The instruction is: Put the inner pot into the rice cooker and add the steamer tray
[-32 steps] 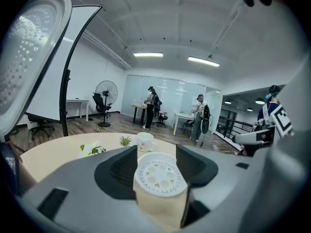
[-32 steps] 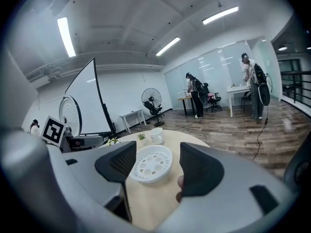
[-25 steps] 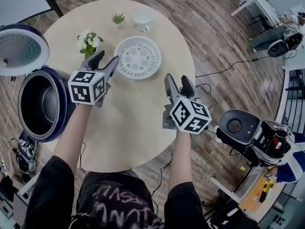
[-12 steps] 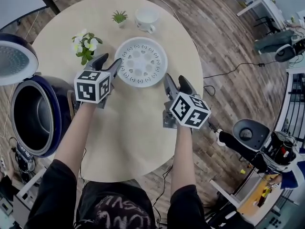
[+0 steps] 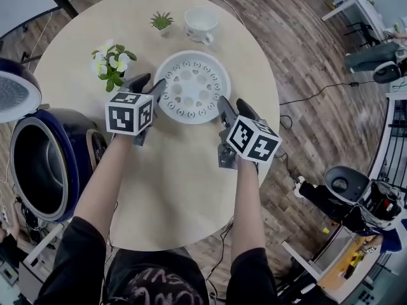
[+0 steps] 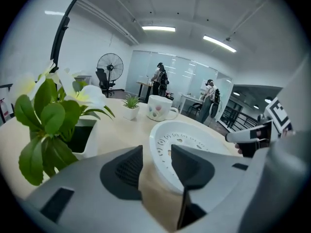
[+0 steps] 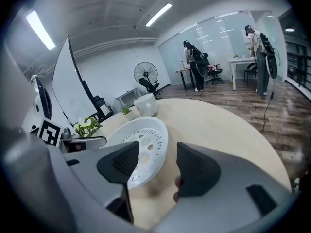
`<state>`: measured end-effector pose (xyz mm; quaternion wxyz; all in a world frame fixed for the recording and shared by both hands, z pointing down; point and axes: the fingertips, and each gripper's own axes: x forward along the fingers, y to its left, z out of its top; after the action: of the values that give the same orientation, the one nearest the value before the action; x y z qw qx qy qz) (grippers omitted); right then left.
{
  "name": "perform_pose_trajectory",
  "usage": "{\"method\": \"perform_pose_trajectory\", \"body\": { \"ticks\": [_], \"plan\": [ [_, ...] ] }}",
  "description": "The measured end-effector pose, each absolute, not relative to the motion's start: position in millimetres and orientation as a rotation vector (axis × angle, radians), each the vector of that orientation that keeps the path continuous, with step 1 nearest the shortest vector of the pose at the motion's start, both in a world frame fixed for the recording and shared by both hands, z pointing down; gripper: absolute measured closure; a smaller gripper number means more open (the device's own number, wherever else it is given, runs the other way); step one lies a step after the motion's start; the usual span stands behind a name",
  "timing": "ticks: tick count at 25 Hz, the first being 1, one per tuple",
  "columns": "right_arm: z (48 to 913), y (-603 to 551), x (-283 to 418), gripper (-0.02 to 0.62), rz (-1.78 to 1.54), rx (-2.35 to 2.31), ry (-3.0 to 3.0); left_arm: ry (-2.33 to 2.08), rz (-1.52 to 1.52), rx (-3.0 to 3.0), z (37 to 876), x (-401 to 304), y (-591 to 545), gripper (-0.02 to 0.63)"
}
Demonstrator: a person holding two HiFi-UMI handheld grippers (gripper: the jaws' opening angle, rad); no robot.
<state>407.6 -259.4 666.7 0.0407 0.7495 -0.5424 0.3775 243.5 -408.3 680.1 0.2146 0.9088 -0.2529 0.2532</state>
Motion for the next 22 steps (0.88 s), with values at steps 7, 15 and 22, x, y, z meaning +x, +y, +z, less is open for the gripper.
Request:
{"method": "perform_pose_trajectory", "body": {
  "ticks": [7, 15, 22],
  "plan": [
    [685, -276, 409, 0.380, 1.177, 2.258, -1.631, -0.681, 0.705, 2.502, 691, 247, -414, 0.451],
    [700, -277, 409, 0.453, 1.225, 2.234, -1.588, -0.660, 0.687, 2.481, 693, 251, -413, 0.499],
    [698, -278, 407, 0.498, 1.227, 2.253, -1.585, -0.666, 0.686, 2.458, 693, 249, -412, 0.506]
  ]
}}
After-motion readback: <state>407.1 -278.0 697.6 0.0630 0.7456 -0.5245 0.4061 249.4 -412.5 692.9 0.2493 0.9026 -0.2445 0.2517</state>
